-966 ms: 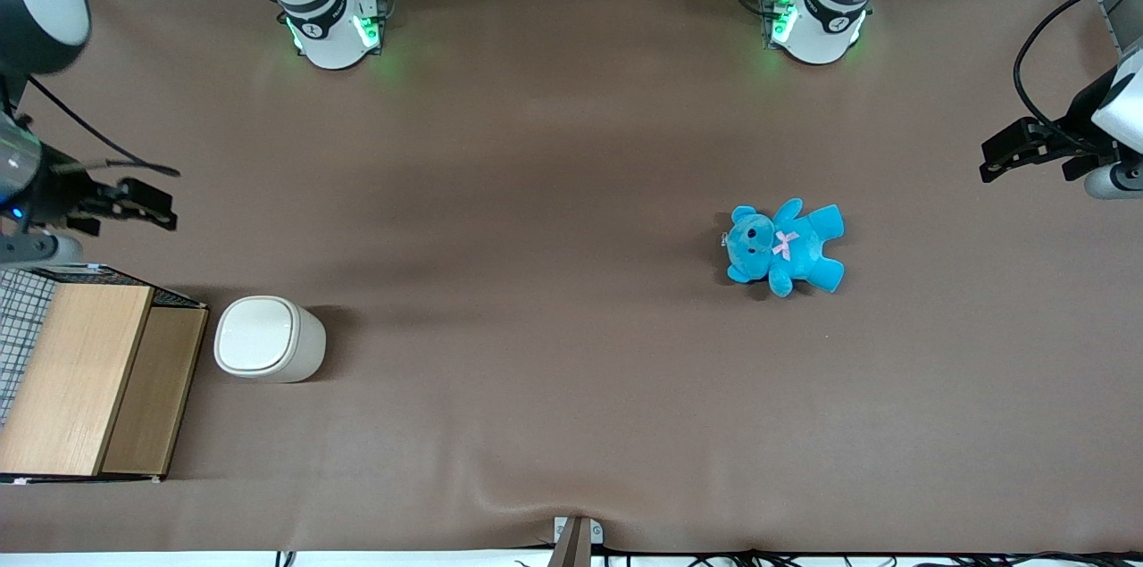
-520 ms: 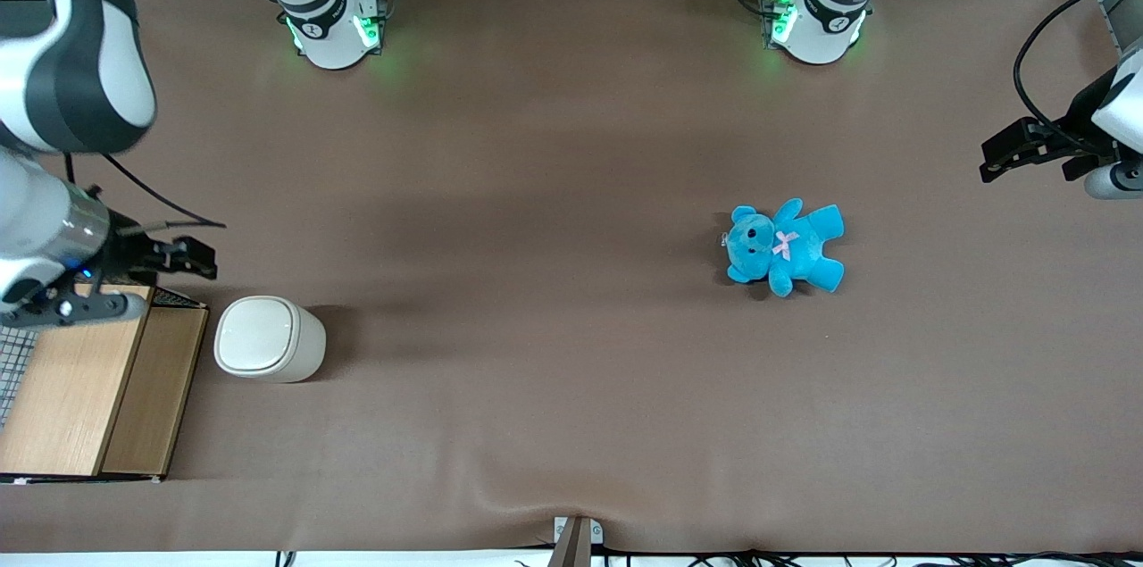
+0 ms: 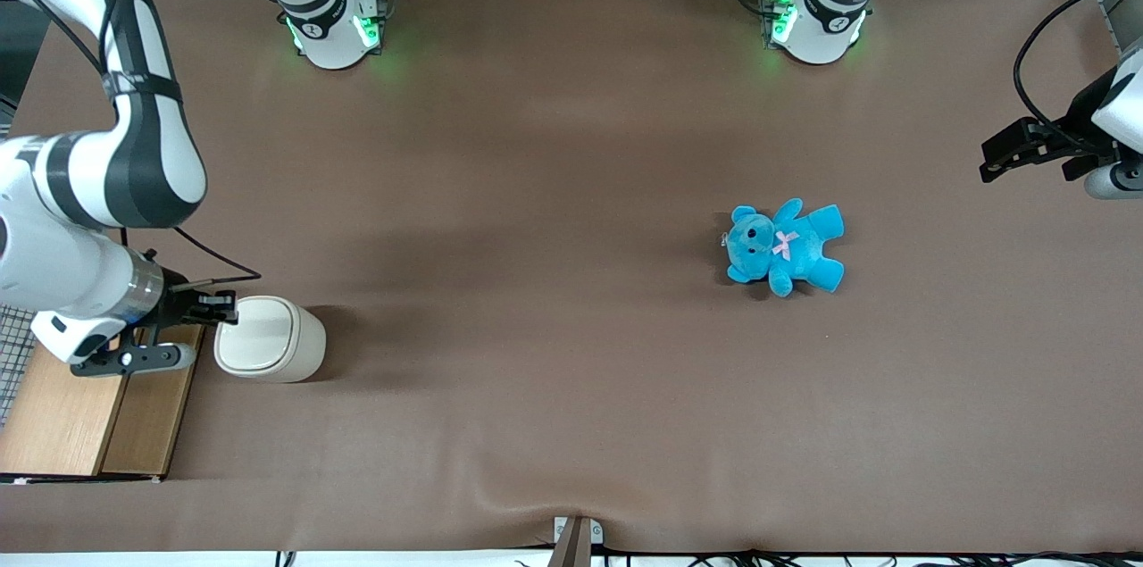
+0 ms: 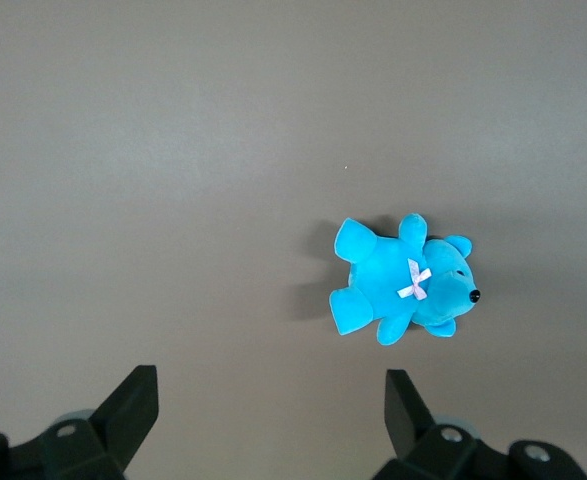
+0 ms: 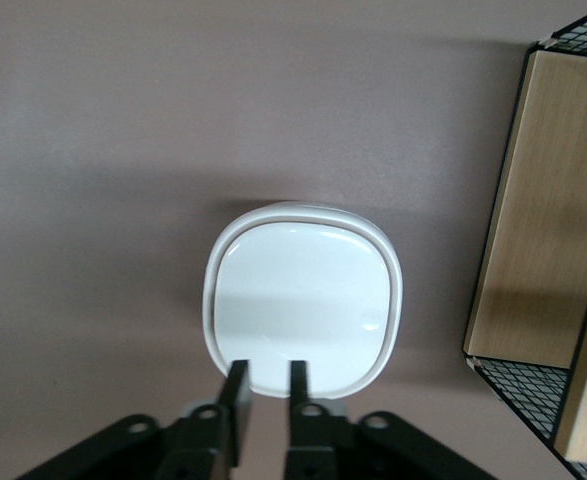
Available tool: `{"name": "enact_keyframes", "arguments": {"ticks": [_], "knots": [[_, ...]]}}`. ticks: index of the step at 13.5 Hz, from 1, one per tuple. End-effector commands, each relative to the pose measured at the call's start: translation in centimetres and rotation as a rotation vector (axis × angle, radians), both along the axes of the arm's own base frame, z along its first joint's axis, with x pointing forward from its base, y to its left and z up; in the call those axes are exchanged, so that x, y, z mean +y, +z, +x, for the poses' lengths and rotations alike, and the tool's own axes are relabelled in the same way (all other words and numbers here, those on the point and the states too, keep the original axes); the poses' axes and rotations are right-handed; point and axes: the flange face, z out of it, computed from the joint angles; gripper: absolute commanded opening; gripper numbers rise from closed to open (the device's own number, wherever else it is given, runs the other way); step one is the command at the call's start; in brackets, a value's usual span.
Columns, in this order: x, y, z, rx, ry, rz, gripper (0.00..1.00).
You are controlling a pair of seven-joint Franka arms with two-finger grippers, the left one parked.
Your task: Open trash can with right arm
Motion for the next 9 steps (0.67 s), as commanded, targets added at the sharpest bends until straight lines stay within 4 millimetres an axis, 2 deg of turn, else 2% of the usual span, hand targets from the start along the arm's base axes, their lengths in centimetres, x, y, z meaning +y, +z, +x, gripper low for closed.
{"name": "enact_keyframes", "arguments": {"ticks": [1, 6, 9], "knots": [[-0.6, -0.9, 0.6, 0.007, -0.012, -0.008, 0.00], [-3.5, -5.6, 0.8, 0.073, 0.006, 0.000, 0.00], [-4.1, -6.3, 0.8, 0.082, 0.006, 0.004, 0.00]]}}
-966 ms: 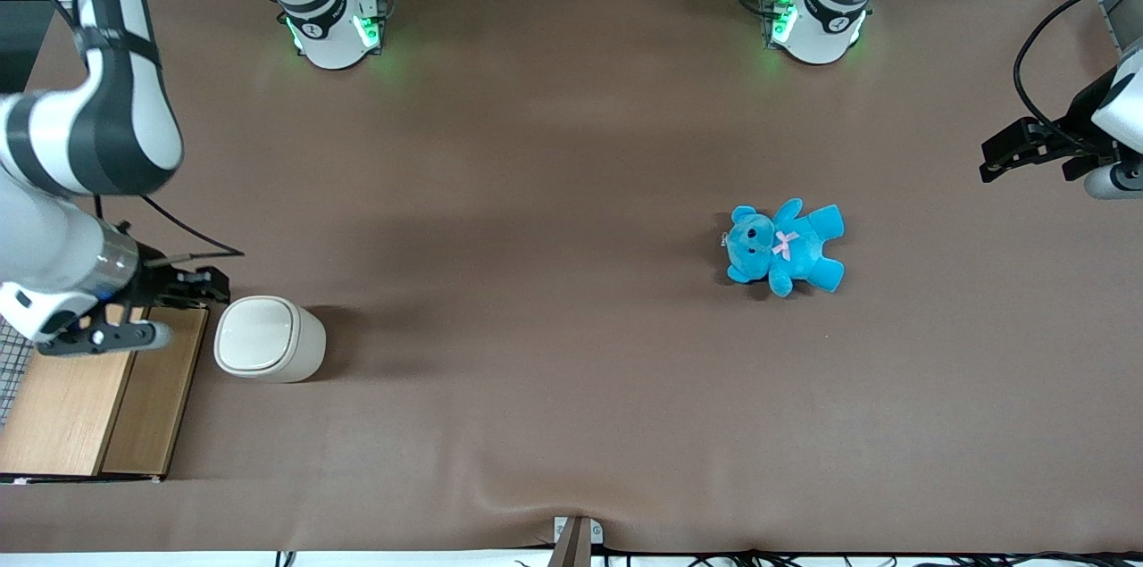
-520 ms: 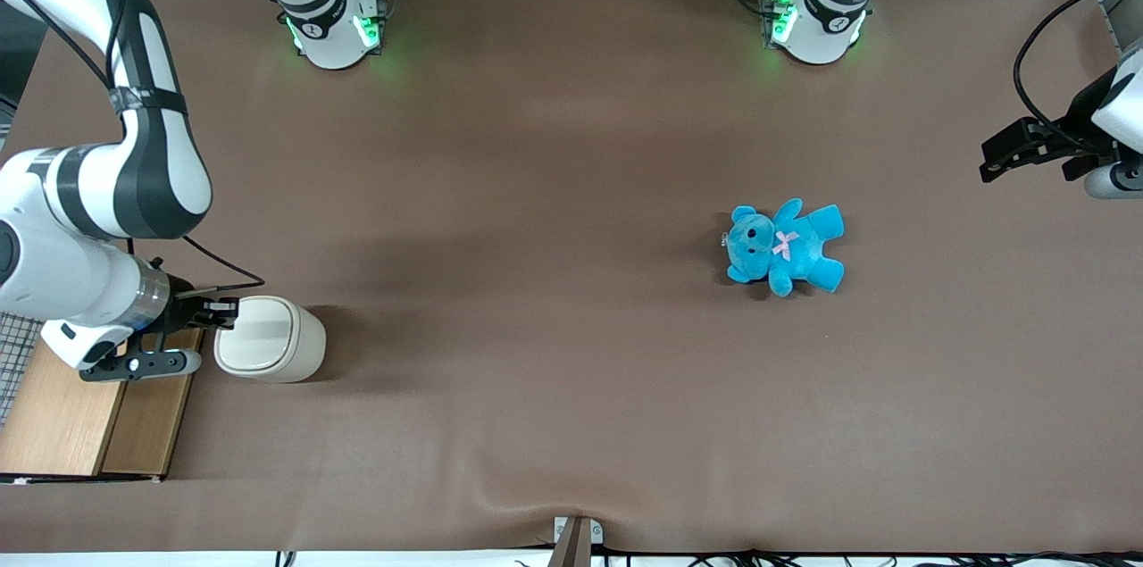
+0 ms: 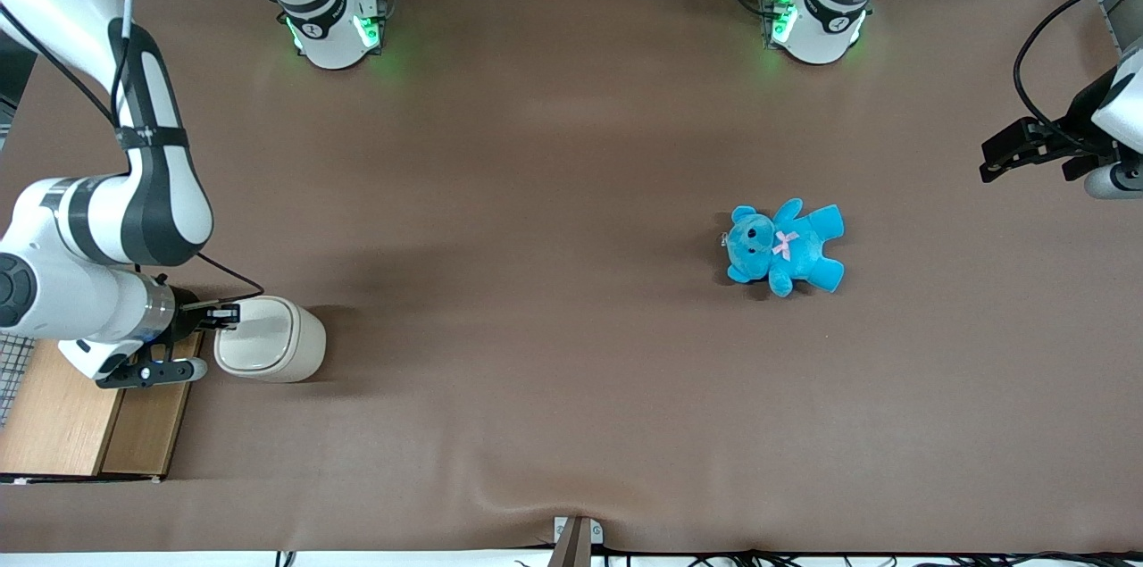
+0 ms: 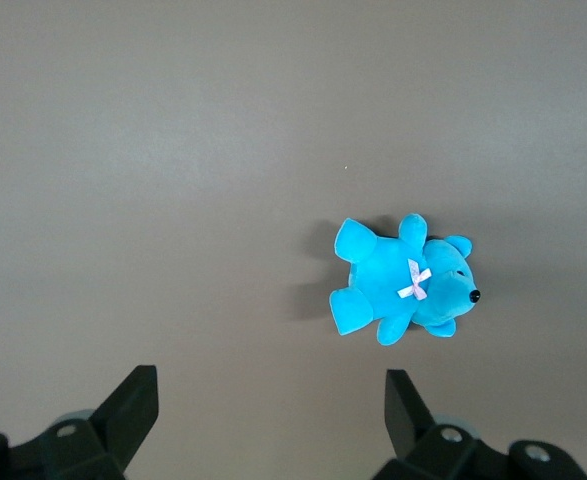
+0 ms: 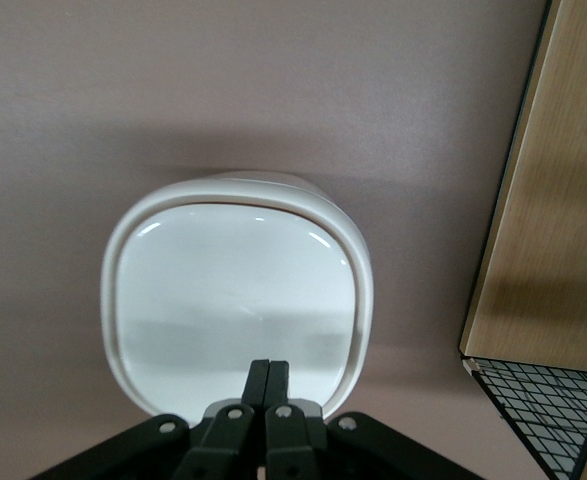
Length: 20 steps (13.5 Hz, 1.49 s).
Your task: Open trash can with right arm
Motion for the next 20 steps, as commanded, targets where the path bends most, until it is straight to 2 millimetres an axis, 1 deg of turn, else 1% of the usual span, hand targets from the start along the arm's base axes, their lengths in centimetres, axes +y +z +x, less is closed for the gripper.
{"name": "enact_keyframes", "arguments": {"ticks": [1, 3, 5, 7, 8, 9, 10, 11, 12, 16, 20], "knots": [[-0.8, 0.0, 0.4, -0.006, 0.011, 0.003, 0.00], [-0.9, 0.3, 0.8, -0.020, 0.023, 0.003, 0.00], [-1.0, -0.4, 1.2, -0.037, 0.024, 0.005, 0.00], [-0.9, -0.7, 1.3, -0.043, 0.030, 0.005, 0.00], [-1.1, -1.4, 1.3, -0.039, 0.050, 0.007, 0.00], [-1.2, -1.5, 1.4, -0.040, 0.065, 0.007, 0.00], [-2.0, -2.5, 1.5, -0.038, 0.056, 0.010, 0.00], [-2.2, -2.5, 1.6, -0.045, 0.053, 0.010, 0.00], [-1.9, -2.5, 1.6, -0.042, 0.055, 0.011, 0.00], [-2.0, -2.3, 1.7, -0.052, 0.058, 0.012, 0.00], [-1.8, -2.6, 1.8, -0.069, 0.069, 0.012, 0.00]]}}
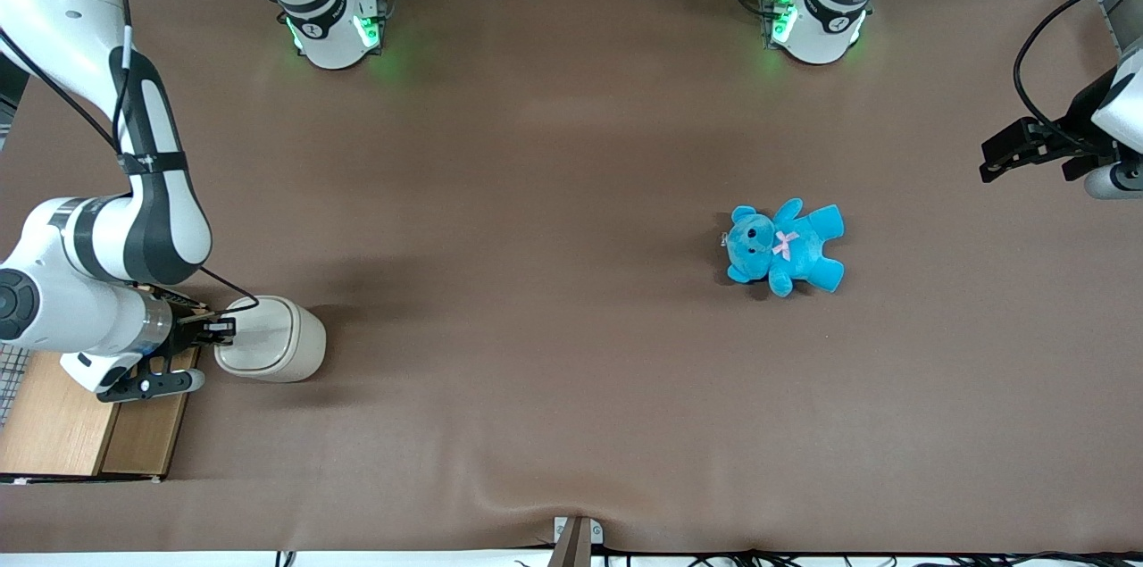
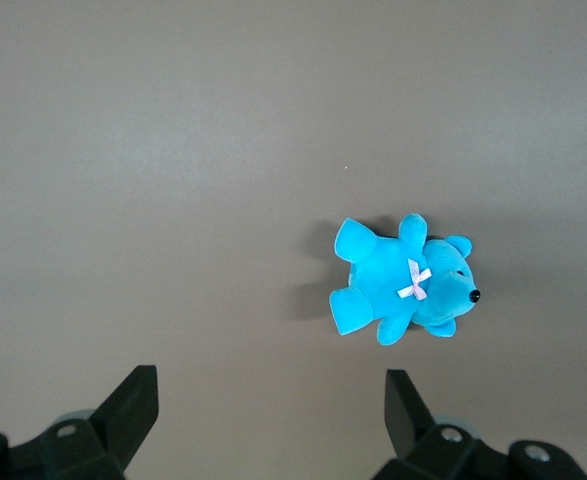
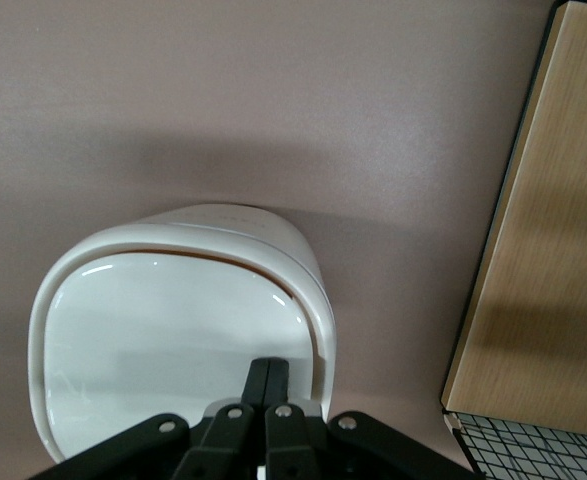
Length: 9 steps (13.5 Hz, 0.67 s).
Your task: Open trash can with right arm
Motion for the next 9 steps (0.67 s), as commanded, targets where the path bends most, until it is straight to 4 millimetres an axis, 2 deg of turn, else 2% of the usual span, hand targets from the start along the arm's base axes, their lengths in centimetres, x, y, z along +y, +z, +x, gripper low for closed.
{"name": "enact_keyframes", "arguments": {"ticks": [1, 9], "knots": [[0.15, -0.29, 0.64, -0.029, 0.023, 0.002, 0.00], [0.20, -1.26, 0.36, -0.039, 0.045, 0.002, 0.00]]}}
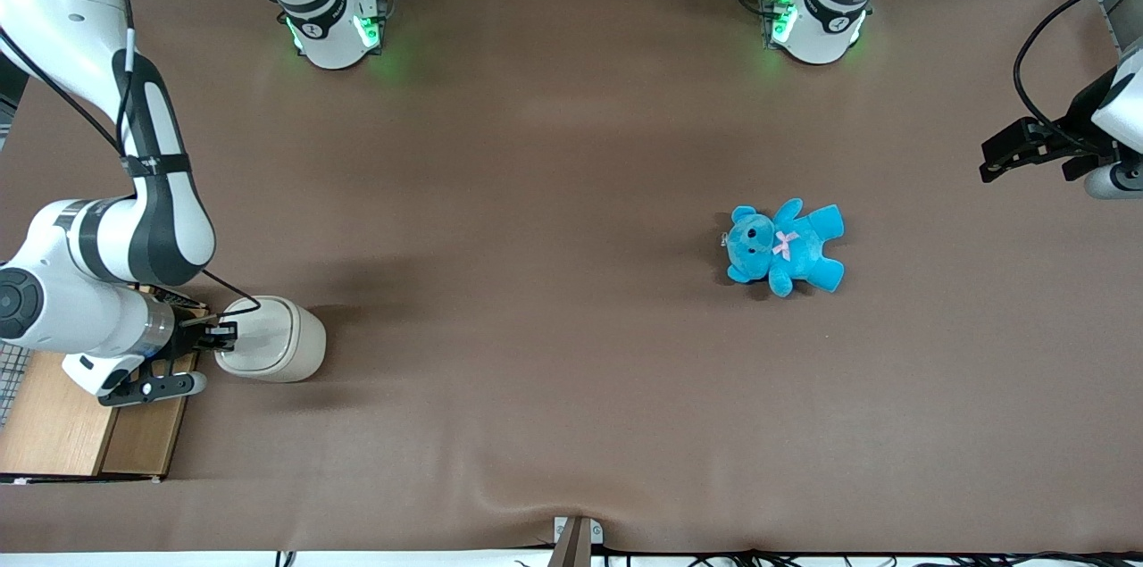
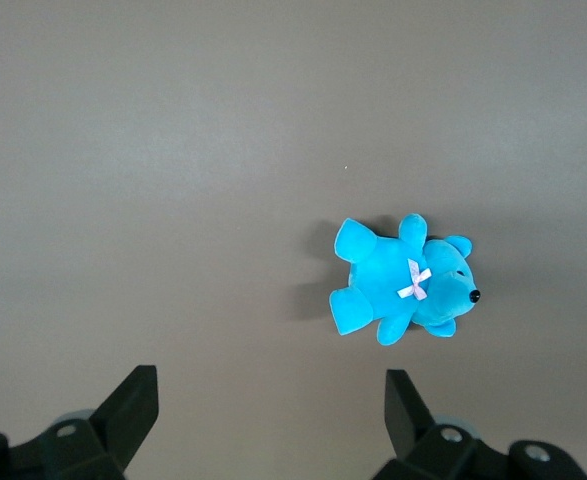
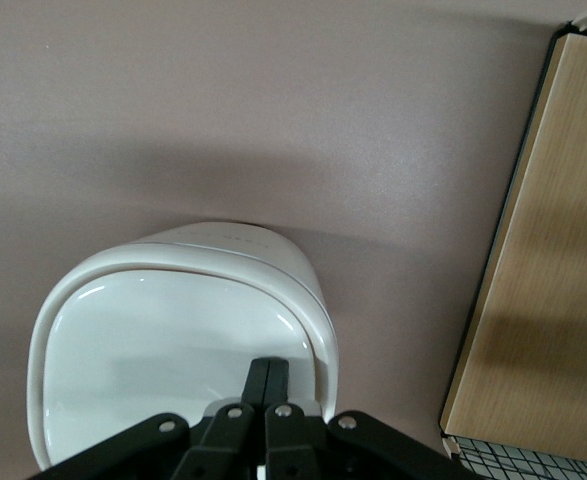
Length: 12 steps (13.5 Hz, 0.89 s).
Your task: Open trash can with right arm
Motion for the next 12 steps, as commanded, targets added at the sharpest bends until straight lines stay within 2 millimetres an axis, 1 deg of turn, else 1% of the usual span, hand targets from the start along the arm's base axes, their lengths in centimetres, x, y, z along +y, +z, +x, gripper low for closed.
{"name": "enact_keyframes", "arguments": {"ticks": [1, 3, 6, 9, 12], "knots": [[-0.1, -1.1, 0.0, -0.014, 0.021, -0.001, 0.00], [-0.2, -1.1, 0.0, -0.016, 0.023, -0.001, 0.00], [-0.1, -1.7, -0.2, -0.025, 0.040, -0.001, 0.00], [-0.1, -1.7, -0.2, -0.025, 0.041, -0.001, 0.00], [-0.2, -0.7, -0.2, -0.014, 0.029, 0.005, 0.00]]}}
